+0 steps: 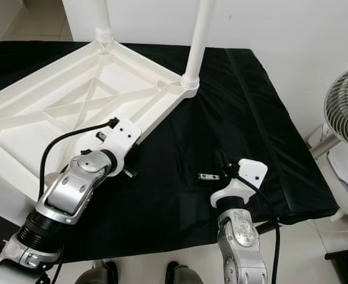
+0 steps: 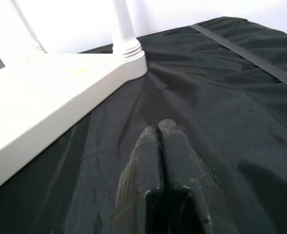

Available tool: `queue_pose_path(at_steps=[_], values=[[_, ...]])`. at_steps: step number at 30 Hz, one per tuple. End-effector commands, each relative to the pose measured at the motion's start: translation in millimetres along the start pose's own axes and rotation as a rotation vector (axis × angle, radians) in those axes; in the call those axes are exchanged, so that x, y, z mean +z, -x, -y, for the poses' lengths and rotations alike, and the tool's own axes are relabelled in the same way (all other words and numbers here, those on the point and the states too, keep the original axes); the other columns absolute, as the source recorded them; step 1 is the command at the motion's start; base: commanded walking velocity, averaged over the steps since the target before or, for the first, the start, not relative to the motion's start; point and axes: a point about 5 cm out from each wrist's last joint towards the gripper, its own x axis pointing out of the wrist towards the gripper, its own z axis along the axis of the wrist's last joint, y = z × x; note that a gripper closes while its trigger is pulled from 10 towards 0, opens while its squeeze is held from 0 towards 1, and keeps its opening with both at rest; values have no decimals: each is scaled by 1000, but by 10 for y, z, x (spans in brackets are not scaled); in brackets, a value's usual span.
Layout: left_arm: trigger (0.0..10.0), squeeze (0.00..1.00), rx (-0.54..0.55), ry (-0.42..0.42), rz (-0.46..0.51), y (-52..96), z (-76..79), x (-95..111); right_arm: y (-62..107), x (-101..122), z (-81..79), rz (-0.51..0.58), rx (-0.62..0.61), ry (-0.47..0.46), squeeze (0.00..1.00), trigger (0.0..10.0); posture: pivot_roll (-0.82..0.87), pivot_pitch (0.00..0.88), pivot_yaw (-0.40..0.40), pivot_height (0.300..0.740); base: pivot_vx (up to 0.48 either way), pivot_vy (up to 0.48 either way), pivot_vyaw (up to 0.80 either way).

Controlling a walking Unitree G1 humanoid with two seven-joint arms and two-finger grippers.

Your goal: Building children table

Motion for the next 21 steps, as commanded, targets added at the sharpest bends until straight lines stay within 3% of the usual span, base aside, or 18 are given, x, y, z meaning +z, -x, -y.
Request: queue_pose_path(at_steps=[1, 8, 13, 17, 18, 20, 21], values=[[10000, 0, 105, -36, -19, -3, -185, -55, 29, -7, 7, -8, -13, -2, 0, 10000, 5, 181, -59, 740, 0, 0, 0], [10000, 0, 132, -46, -39, 0, -278, -108, 34, -4, 4, -6, -17, -3, 0, 10000, 2, 179, -54, 740, 0, 0, 0], [10000, 0, 202, -39, -60, 16, -440, -172, 37, -4, 1, -8, -19, -4, 0, 10000, 1, 183, -58, 740, 0, 0, 0], [10000, 0, 170, -34, -37, 1, -361, -128, 30, -6, -10, -10, -12, -6, 0, 10000, 5, 184, -61, 740, 0, 0, 0], [10000, 302, 141, -17, -19, -10, -298, -108, 26, -8, -14, -10, -10, -6, 0, 10000, 5, 184, -61, 740, 0, 0, 0], [10000, 302, 134, -5, -14, -12, -286, -105, 24, -8, -14, -10, -10, -6, 0, 10000, 4, 183, -60, 740, 0, 0, 0], [10000, 1000, 125, 7, -6, -11, -271, -97, 27, -8, -13, -10, -11, -5, 0, 10000, 4, 183, -60, 740, 0, 0, 0]])
